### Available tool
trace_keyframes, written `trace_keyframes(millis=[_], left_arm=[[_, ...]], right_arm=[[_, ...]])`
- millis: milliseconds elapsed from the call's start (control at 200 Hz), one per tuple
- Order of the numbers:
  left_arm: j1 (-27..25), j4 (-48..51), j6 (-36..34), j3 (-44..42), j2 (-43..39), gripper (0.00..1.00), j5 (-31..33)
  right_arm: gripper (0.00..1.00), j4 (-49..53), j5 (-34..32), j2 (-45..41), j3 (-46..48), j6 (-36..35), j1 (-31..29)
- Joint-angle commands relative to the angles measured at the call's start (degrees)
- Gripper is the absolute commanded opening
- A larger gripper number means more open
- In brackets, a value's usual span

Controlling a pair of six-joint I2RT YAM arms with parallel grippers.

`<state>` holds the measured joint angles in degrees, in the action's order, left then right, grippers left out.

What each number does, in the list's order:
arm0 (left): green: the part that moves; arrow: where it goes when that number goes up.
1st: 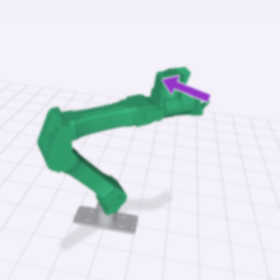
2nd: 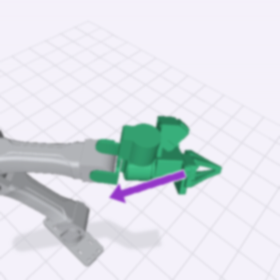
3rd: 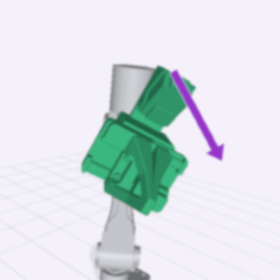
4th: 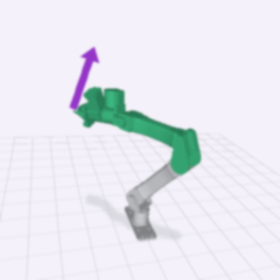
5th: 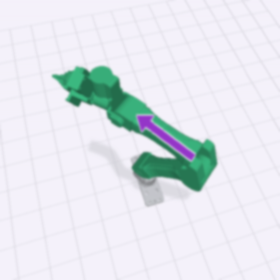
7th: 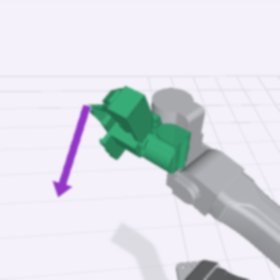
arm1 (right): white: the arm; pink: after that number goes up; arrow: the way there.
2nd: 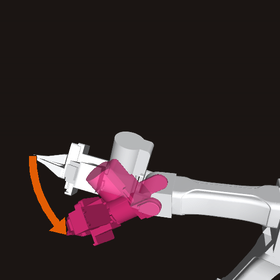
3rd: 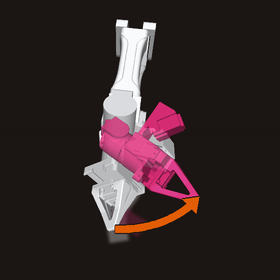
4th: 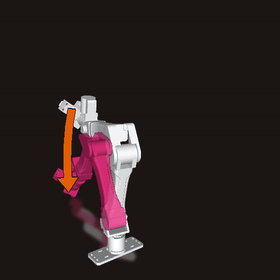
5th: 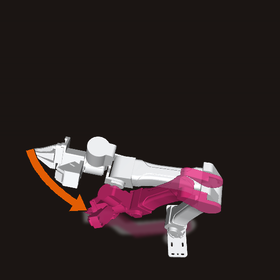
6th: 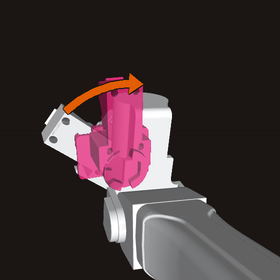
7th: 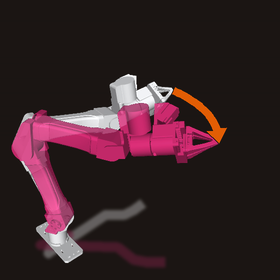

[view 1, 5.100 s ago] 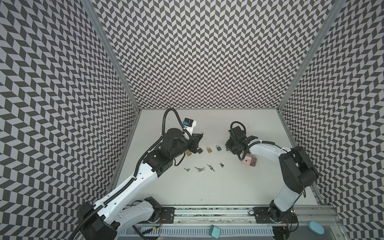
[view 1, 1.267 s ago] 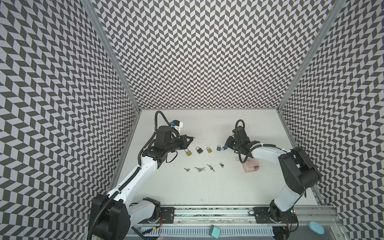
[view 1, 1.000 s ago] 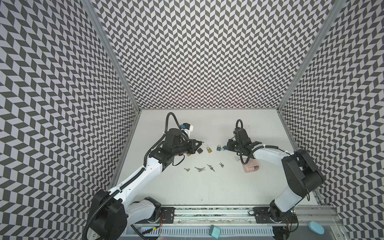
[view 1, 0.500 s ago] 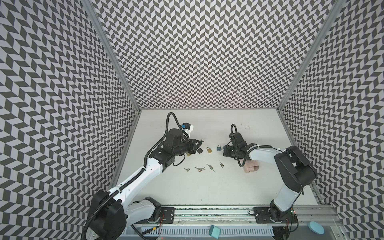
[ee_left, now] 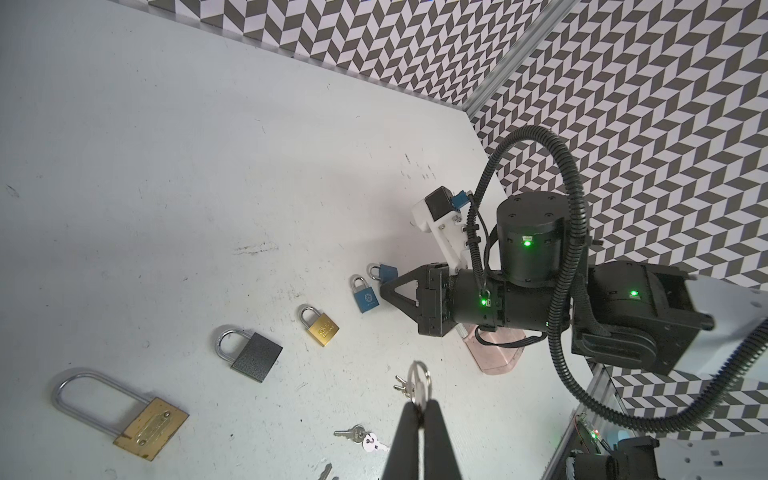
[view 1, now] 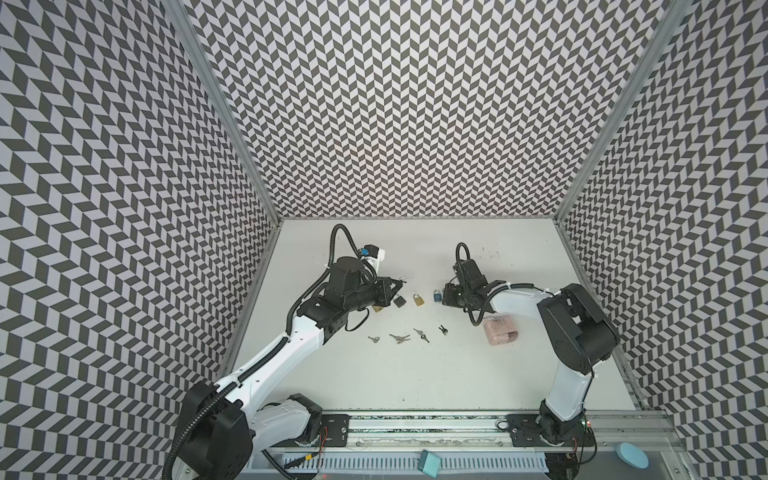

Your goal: Lock with the key

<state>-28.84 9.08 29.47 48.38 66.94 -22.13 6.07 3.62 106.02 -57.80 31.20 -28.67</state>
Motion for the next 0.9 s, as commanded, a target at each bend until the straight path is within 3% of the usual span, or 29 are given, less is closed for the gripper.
trace_keyframes(millis=[0,666,896], left_arm=[[0.45,-0.74,-0.25,-0.3,-0.99,0.0,0.07],[0.89,-0.7,-0.43,-0.3,-0.91,0.0,-0.74],[1.13,-0.3,-0.46,-0.74,-1.81,0.0,-0.28]], right_arm=[[0.0,1.15,-2.48,2.12,-1.88,0.42,0.0],[0.0,1.92,-5.56,1.86,-2.86,0.35,0.1],[0.0,0.29,1.21,3.21,-4.23,-1.82,-0.43]])
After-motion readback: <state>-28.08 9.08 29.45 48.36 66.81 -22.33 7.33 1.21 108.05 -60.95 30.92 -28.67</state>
